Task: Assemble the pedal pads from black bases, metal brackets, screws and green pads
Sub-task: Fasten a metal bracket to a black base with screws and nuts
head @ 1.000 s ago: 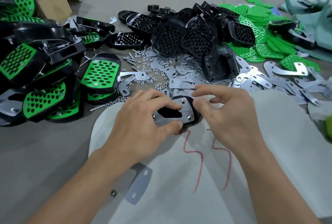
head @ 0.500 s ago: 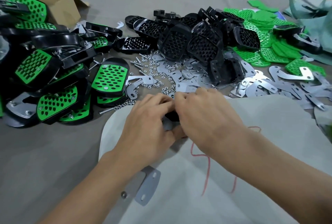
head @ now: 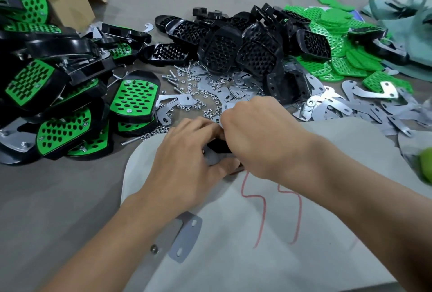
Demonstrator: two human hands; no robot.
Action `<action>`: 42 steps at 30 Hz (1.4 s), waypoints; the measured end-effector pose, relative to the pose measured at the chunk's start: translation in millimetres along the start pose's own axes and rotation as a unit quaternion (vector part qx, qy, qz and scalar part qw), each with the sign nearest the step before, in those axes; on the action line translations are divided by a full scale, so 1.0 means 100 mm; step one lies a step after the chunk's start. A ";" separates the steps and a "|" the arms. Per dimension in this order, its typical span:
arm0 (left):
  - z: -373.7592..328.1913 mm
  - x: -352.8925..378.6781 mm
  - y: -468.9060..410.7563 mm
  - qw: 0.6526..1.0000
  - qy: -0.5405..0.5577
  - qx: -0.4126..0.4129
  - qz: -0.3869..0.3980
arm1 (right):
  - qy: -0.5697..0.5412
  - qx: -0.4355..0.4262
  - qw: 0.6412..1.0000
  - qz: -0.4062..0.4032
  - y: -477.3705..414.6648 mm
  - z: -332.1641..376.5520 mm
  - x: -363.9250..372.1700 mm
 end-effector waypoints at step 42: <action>0.03 -0.03 -0.03 0.999 0.029 -0.014 -0.003 | -0.013 0.001 1.000 -0.001 -0.02 -0.17 0.09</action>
Point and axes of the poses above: each hand's wrist, its own y-axis away from the middle knuckle, its own x-axis out of the palm, z = x × y, the point moved 7 cm from there along -y, towards the middle knuckle, and after that the axes turned 10 degrees about x, right-handed, at the moved point
